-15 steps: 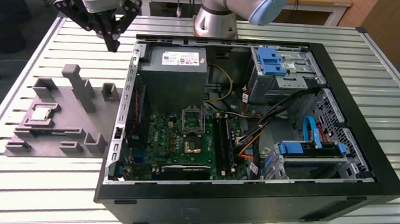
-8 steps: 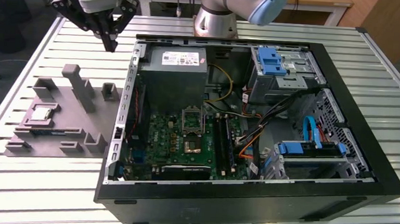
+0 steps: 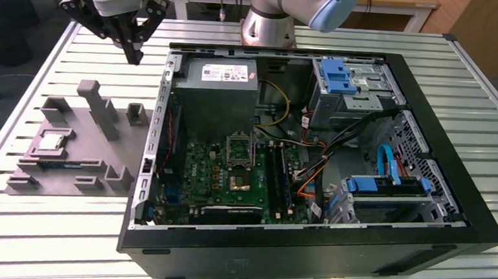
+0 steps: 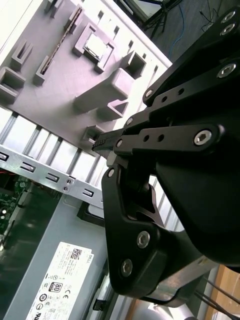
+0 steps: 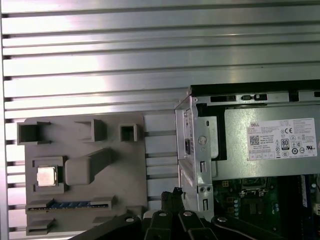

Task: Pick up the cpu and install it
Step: 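Reach for the cpu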

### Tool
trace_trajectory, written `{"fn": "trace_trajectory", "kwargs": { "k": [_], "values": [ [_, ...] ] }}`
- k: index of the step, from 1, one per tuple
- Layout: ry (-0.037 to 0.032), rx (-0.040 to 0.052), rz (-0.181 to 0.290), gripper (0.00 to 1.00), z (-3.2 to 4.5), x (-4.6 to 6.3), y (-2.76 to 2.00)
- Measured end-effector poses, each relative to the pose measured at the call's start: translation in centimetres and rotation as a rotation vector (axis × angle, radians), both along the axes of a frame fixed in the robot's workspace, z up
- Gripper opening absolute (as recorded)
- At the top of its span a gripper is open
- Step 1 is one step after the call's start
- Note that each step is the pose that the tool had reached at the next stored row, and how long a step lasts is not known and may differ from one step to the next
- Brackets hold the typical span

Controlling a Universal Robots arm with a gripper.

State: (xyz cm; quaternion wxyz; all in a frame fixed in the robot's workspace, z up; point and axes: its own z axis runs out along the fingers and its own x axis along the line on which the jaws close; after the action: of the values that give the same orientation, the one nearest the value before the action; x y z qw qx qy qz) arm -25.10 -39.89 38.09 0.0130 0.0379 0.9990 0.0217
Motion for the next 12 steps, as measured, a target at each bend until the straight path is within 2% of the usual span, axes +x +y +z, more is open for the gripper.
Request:
{"fn": "trace_trajectory", "kwargs": {
  "k": [12],
  "values": [
    [0.0000,-0.0001,0.000,0.11,-0.06,-0.68,0.00]
  ]
}}
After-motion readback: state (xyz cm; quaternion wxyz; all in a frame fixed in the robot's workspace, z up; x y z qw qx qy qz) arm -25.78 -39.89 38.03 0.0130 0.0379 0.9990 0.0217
